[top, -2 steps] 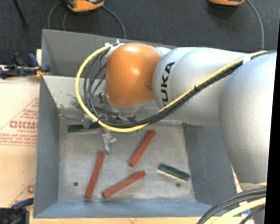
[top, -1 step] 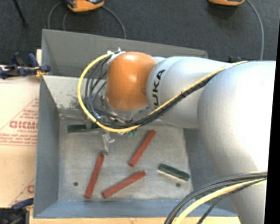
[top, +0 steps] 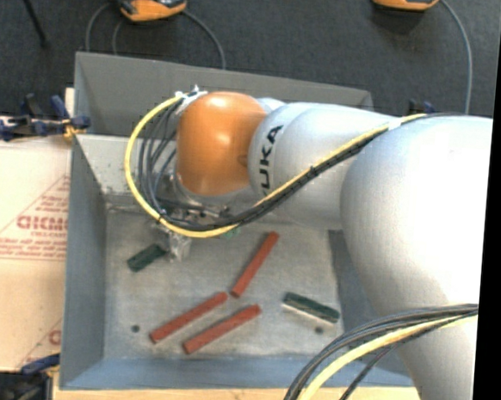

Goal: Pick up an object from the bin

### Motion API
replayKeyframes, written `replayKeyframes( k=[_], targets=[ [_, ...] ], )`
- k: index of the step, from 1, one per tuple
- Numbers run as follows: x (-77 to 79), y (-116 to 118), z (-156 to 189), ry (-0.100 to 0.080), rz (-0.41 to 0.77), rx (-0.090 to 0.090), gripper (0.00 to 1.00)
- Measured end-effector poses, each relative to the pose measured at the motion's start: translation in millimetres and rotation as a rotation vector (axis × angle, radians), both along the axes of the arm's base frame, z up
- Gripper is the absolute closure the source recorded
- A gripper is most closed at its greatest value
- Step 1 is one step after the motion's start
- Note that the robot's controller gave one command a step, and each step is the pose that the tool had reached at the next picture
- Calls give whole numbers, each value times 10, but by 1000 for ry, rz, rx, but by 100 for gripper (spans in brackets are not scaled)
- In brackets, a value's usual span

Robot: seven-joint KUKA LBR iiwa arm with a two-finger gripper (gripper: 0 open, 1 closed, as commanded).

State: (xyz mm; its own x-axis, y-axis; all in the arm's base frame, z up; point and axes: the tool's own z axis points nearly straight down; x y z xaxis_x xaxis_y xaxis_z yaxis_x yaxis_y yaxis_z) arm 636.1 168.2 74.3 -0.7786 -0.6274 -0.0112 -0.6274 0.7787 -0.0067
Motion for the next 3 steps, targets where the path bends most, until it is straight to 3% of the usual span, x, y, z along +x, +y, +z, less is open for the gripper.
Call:
replayKeyframes(
  k=[3],
  targets=[
    [-31, 0, 161, 14, -2, -2, 100]
  ],
)
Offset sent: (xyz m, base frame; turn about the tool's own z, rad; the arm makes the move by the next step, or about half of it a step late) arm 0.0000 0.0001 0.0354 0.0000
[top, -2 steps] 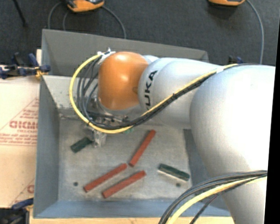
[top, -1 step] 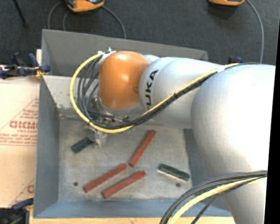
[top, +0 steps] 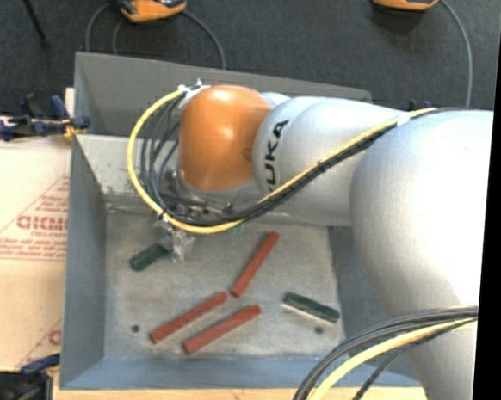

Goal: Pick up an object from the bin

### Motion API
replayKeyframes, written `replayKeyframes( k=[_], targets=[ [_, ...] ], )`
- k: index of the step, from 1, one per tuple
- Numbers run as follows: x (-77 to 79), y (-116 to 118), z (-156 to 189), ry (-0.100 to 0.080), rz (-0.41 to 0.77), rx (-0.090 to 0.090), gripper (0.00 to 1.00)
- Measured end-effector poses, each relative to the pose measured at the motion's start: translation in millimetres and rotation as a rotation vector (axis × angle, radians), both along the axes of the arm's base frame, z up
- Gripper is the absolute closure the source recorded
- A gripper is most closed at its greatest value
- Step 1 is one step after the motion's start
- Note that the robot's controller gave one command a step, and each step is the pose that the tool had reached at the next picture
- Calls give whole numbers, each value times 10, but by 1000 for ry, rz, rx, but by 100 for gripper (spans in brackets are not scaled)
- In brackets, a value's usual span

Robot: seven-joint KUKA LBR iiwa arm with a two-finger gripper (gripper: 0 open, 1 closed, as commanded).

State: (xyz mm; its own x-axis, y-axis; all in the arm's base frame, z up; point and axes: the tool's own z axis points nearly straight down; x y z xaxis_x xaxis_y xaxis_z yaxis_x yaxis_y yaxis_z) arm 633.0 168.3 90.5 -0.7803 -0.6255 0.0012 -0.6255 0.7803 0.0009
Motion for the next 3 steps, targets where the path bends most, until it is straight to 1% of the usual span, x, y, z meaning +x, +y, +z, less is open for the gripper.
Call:
replayKeyframes(
  k=[1, 2, 3],
  targets=[
    [14, 3, 175, -5, -1, 1, 100],
    [30, 4, 263, -11, -3, 3, 100],
    [21, 2, 318, -7, -4, 2, 100]
  ],
)
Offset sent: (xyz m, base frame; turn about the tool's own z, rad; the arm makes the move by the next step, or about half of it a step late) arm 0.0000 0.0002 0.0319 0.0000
